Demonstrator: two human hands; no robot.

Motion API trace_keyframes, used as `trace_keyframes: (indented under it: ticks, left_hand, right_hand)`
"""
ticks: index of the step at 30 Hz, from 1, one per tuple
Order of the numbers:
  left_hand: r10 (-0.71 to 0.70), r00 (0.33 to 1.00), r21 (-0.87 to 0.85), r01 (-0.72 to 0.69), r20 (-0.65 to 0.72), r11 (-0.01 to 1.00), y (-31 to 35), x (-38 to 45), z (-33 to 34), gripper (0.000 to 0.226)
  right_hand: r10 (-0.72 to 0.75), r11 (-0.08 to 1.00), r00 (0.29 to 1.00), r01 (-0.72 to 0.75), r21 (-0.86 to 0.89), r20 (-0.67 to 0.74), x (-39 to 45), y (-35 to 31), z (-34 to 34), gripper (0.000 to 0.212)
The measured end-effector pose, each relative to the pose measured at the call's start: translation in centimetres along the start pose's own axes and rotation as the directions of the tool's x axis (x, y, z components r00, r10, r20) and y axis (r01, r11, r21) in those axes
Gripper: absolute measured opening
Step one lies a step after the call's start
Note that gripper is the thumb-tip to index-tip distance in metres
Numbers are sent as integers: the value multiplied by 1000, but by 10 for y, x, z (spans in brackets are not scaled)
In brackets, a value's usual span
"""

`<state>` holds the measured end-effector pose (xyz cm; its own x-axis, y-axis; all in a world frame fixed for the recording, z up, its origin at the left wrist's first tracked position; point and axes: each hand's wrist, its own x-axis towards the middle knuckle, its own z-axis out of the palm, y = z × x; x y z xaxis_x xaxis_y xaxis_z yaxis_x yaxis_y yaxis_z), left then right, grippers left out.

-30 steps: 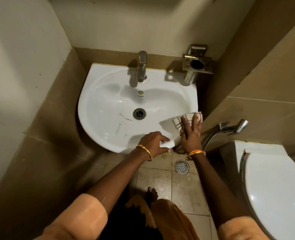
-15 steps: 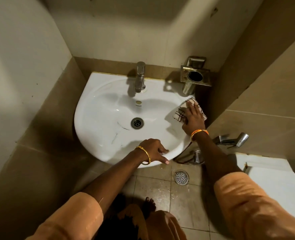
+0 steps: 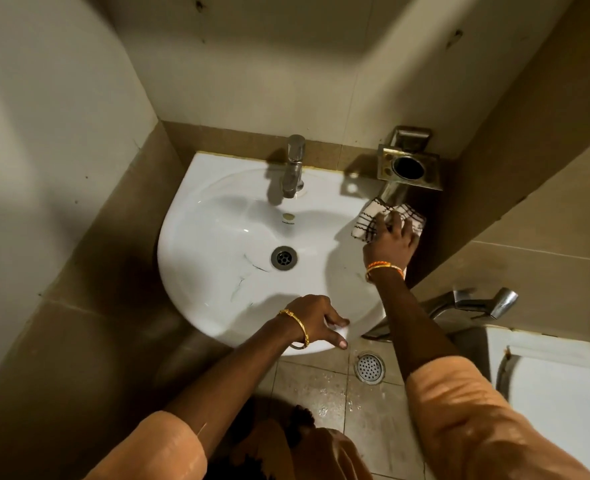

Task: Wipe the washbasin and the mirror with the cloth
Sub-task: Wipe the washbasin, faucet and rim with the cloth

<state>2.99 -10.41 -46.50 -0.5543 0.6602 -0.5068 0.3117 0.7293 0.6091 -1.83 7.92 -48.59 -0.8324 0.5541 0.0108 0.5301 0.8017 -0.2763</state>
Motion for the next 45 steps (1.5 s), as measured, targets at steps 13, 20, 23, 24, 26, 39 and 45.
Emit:
trace_keyframes:
  ticks: [13,20,23,24,26,39,45]
  left_hand:
    - [-214,237,-146,274,-948,951,-147,-77,-50,27]
    - [-714,313,-546,478,-626,688,-188,-79,-66,58]
    - [-738,411,-637,378,-535,672,-196,-78,-80,52]
    - [-736,421,-641,370,-530,672,-196,-79,-82,53]
    - [-739,432,-640,379,-517,669,-196,-79,-86,51]
    - [-690,629,-699,310,-358,645,-203,-78,-139,58]
    - [-692,700,-784,326,-175,528,-209,-78,-151,61]
  right_hand:
    - [-43,995,999,42,85,2,-6,-54,27,53]
    - [97,993,995,-99,67,31,37,-87,31,64]
    - [170,980,983,-177,91,72,49,-100,28,66]
    - [176,978,979,-185,92,99,52,-105,28,66]
    - [136,984,984,-147,96,118,56,-118,28,67]
    - [-87,994,990,93,-52,112,62,-80,2,50]
    - [-147,985,965,122,126,217,75,-126,8,61]
